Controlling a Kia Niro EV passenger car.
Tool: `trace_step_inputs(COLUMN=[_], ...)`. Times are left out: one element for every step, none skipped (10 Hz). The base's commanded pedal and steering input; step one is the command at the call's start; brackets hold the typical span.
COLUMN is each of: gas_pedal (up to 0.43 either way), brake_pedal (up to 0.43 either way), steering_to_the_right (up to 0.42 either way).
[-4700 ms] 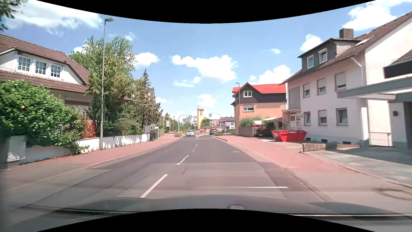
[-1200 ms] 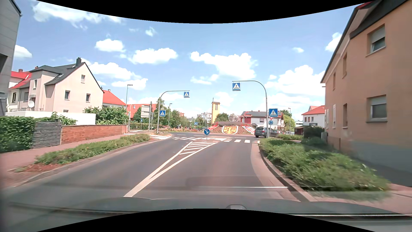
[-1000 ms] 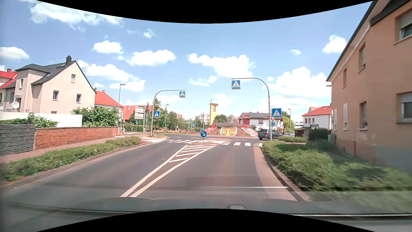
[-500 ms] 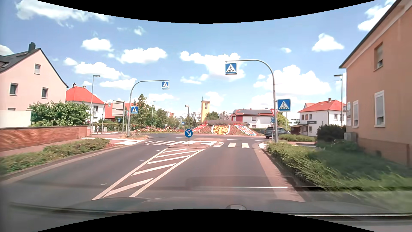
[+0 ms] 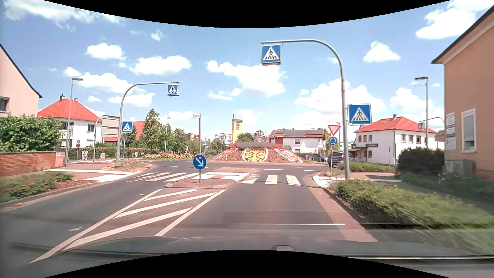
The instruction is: Follow the waypoints while adhering to traffic rules and regulations
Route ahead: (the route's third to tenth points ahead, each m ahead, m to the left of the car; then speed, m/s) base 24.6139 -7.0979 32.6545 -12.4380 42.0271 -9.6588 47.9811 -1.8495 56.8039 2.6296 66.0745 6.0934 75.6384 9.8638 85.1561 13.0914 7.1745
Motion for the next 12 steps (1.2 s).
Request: trace_step_inputs(gas_pedal=[0.0, 0.0, 0.0, 0.0, 0.0, 0.0, 0.0, 0.0, 0.0, 0.0, 0.0, 0.0], brake_pedal=[0.207, 0.201, 0.207, 0.201, 0.207, 0.201, 0.207, 0.201, 0.201, 0.201, 0.207, 0.201], steering_to_the_right=[0.036, 0.032, 0.029, 0.026, 0.025, 0.024, 0.024, 0.024, 0.024, 0.025, 0.028, 0.033])
